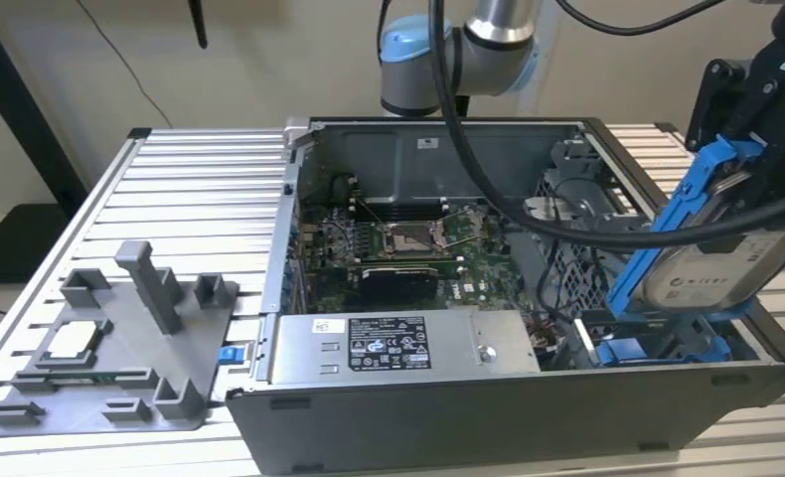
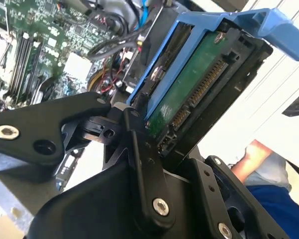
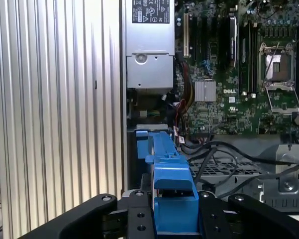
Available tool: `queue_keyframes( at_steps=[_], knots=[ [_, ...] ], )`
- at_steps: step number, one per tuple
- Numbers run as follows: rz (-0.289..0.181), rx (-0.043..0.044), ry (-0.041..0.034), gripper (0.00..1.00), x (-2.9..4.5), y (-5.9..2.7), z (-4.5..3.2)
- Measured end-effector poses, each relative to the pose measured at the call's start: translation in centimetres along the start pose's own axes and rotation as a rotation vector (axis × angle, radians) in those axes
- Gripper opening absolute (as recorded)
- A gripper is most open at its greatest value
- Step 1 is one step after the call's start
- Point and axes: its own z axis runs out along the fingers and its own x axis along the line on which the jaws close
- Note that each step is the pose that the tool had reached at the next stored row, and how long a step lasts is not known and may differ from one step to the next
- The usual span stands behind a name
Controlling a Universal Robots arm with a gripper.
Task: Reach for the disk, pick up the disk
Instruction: 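Pick up the disk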
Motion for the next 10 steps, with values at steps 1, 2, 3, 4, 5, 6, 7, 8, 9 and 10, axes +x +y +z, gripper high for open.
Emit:
queue_keyframes(
  at_steps=[1,2,3,4,5,6,7,8,9,10],
  knots=[
    [0.0,0.0,-0.0002,0.0,0.0,-0.35,0.09],
    [0.0,-0.0001,0.0,0.0,0.0,-0.49,0.2],
    [0.0,-0.0001,0.0007,0.0,0.0,-0.49,0.33],
    [0.0,-0.0001,0.0011,0.0,-0.02,-0.45,0.51],
    [0.0,0.0,0.0011,0.0,-0.05,-0.23,0.67],
    [0.0,-0.0001,0.0013,0.0,-0.1,0.09,0.78],
    [0.0,-0.0001,0.0013,0.0,-0.18,0.46,0.86],
    [-0.001,0.0,0.0011,0.0,-0.33,0.66,0.9],
    [-0.008,-0.0003,0.0015,0.0,-0.48,0.69,0.91],
    [-0.019,-0.0006,0.0019,0.0,-0.55,0.69,0.94]
  ],
)
